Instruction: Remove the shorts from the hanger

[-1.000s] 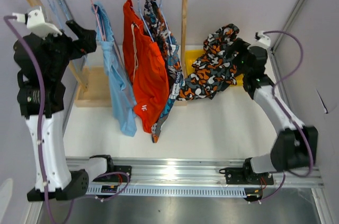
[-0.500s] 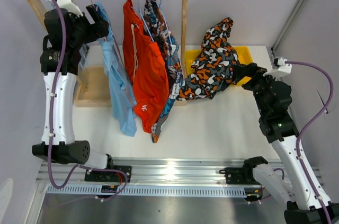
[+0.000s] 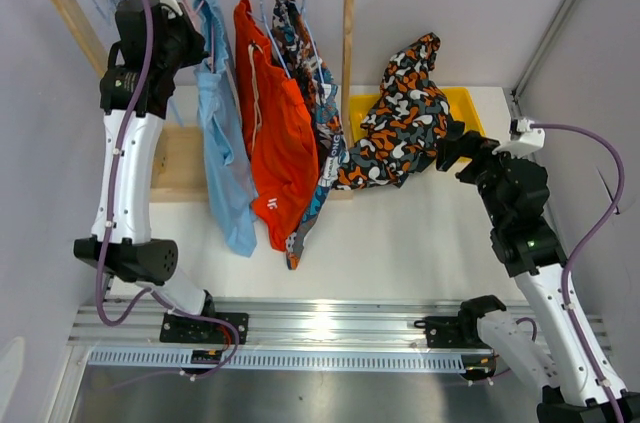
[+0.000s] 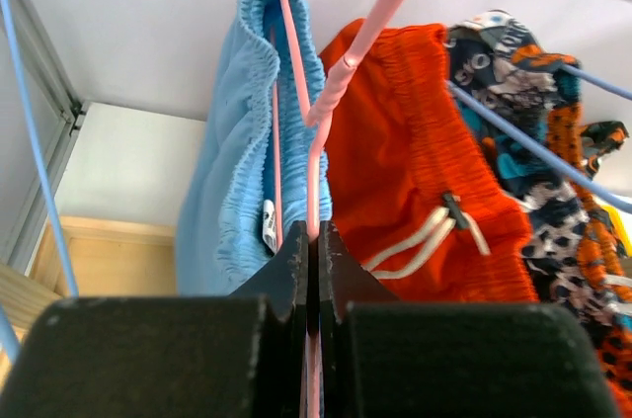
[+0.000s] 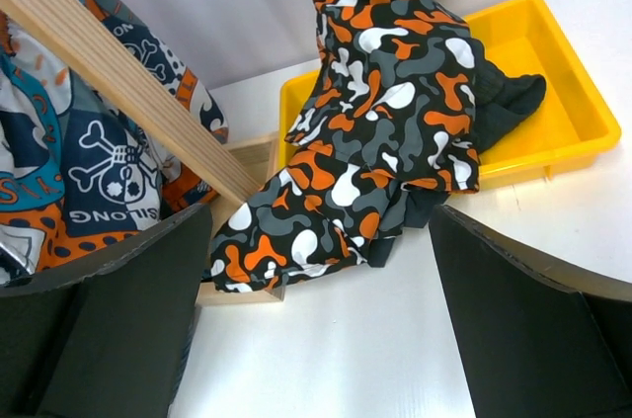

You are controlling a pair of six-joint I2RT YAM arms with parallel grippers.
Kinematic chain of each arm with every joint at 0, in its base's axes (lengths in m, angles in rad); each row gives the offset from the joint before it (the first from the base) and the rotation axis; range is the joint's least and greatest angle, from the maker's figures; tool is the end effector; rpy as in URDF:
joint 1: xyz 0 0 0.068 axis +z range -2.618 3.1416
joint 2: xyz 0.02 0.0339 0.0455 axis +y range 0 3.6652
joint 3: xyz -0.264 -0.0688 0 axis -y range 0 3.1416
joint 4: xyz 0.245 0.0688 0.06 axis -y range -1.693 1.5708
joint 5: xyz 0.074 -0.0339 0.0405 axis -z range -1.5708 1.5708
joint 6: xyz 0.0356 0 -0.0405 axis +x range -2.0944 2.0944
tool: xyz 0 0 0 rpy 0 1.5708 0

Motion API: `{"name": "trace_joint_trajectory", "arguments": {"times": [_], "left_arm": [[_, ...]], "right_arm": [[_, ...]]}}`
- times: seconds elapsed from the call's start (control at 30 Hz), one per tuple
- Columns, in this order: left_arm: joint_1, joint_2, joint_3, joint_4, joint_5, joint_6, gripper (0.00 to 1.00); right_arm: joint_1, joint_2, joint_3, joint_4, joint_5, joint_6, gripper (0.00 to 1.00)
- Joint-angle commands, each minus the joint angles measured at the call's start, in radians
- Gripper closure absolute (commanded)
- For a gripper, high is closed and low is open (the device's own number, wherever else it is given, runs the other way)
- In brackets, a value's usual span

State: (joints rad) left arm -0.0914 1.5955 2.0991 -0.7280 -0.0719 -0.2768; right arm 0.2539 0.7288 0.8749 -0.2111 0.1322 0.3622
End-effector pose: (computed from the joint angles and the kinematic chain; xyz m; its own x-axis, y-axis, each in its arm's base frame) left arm 0.3178 -0.0266 0.5238 -0.2190 -0.2536 -0.9422 -0.0401 0.9671 -0.2511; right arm 0.1616 0.0371 0.3772 -0.1019 0.3364 -0.9362 -0.0915 0.9339 0.3456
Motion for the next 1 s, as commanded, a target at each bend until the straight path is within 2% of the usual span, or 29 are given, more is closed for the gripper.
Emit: {"name": "trace_joint_trajectory", "arguments": {"times": [0.0, 0.13, 0.27, 0.4, 0.43, 0.5, 0.53, 0.6, 0.67, 0.73, 0.97], "left_arm": [[-0.042, 0.018, 0.168, -0.034, -0.052, 0.036, 1.0], [-0.085, 0.031, 0.329, -0.1, -0.089, 0.047, 1.0], [-0.097, -0.031, 0.311, -0.096, -0.095, 0.03, 1.0], [-0.105, -0.078, 0.277, -0.1, -0.095, 0.021, 1.0], [-0.105, -0.094, 0.262, -0.1, -0.094, 0.016, 1.0], [-0.108, -0.109, 0.236, -0.096, -0.094, 0.014, 1.0], [-0.108, -0.126, 0.216, -0.096, -0.094, 0.011, 1.0], [-0.108, -0.14, 0.199, -0.093, -0.089, 0.008, 1.0], [-0.11, -0.157, 0.182, -0.099, -0.085, 0.002, 1.0], [-0.11, -0.17, 0.165, -0.102, -0.085, -0.002, 1.0], [-0.11, -0.233, 0.119, -0.126, -0.065, 0.001, 1.0]], "right_arm": [[0.022, -0.019, 0.021, 0.007, -0.019, -0.022, 0.01], [0.12, 0.0, 0.136, -0.004, 0.076, -0.081, 0.01], [0.286, 0.053, 0.298, 0.001, 0.089, -0.172, 0.01], [0.543, 0.181, 0.501, -0.025, 0.086, -0.224, 0.01], [0.687, 0.249, 0.538, -0.025, 0.128, -0.251, 0.01], [0.856, 0.328, 0.631, 0.001, 0.219, -0.305, 0.01], [1.006, 0.421, 0.66, 0.016, 0.318, -0.356, 0.01], [1.108, 0.528, 0.769, 0.038, 0.386, -0.383, 0.01], [1.18, 0.688, 0.849, 0.029, 0.403, -0.367, 0.0], [1.199, 0.776, 0.938, 0.041, 0.399, -0.336, 0.01], [1.181, 1.118, 1.194, 0.032, 0.36, -0.287, 0.01]]}}
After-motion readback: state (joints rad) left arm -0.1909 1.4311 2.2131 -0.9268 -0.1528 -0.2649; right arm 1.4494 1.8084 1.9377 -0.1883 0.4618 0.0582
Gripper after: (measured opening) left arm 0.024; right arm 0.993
